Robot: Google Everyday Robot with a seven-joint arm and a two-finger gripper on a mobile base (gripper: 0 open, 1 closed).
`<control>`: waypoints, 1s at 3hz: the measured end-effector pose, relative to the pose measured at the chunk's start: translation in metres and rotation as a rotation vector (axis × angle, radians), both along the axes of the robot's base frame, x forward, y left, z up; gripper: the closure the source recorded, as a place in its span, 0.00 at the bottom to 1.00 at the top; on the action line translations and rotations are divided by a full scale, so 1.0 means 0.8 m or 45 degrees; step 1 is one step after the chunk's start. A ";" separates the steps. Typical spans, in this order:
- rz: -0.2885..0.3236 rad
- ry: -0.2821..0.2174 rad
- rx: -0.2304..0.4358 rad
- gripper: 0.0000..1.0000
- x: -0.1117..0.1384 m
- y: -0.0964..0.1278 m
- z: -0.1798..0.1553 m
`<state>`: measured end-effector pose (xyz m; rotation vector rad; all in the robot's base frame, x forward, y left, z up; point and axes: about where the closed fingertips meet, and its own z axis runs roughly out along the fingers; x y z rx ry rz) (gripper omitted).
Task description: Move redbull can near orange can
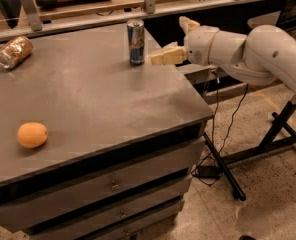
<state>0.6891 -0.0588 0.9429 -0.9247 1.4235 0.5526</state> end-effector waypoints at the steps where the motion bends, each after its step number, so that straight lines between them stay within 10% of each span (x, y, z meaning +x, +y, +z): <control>1: 0.059 0.046 0.021 0.00 0.022 0.037 -0.010; 3: 0.102 0.025 0.083 0.00 0.065 0.076 -0.036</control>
Offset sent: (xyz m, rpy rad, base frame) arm 0.0562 0.0682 -0.0286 0.0464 0.0049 0.1002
